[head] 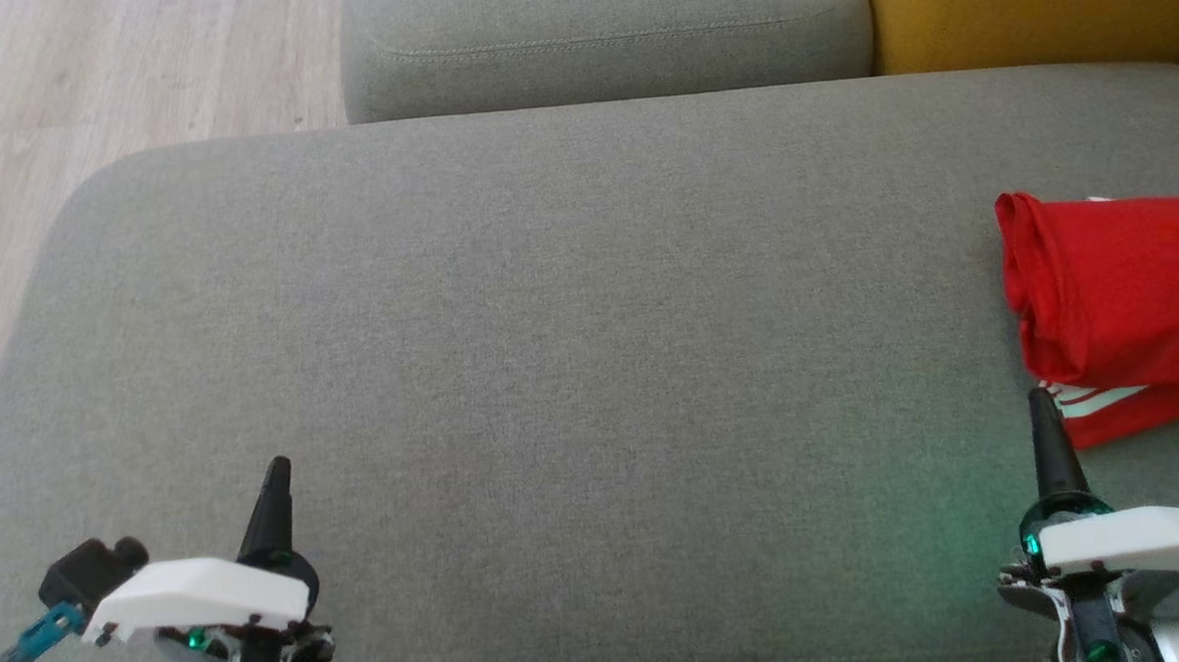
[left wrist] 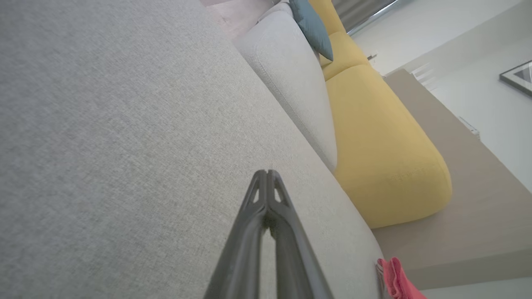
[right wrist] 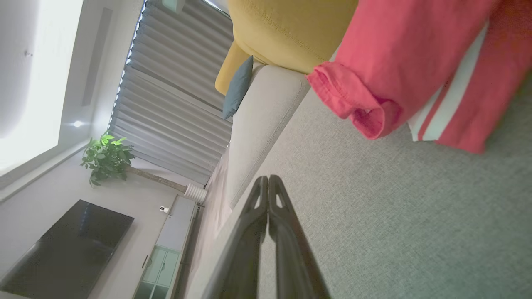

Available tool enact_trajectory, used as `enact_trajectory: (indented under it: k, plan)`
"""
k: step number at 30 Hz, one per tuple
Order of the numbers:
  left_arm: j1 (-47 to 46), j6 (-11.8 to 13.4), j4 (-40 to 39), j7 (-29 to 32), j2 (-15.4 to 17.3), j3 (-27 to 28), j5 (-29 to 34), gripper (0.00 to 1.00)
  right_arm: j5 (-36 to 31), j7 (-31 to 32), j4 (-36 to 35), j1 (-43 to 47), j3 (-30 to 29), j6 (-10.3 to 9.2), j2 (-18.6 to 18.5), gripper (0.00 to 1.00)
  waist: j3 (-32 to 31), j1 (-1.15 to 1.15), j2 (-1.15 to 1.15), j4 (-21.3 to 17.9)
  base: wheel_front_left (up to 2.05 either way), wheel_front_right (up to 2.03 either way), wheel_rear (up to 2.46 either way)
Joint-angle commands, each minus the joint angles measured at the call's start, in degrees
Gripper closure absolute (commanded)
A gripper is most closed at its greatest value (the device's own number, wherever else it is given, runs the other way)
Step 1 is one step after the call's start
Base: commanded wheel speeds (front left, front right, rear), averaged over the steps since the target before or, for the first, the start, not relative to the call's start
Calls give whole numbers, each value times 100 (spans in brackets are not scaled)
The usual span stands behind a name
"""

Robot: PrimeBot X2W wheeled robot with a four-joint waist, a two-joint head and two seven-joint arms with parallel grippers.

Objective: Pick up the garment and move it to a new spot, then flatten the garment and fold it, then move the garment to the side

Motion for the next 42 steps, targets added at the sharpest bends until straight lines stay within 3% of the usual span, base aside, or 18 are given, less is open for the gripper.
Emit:
enact_trajectory:
  k: [1, 42]
  plan:
    - [-316, -56, -141, 38, 44, 228, -134, 100, 147, 42, -161, -326, 41, 24, -126, 100, -1, 0, 0, -1, 0, 0, 0]
    - [-530, -683, 0, 689, -272, 1084, -2696, 100, 2764, 339, 210, -677, -154, 37, -127, 100, -46, 0, 0, -67, 0, 0, 0]
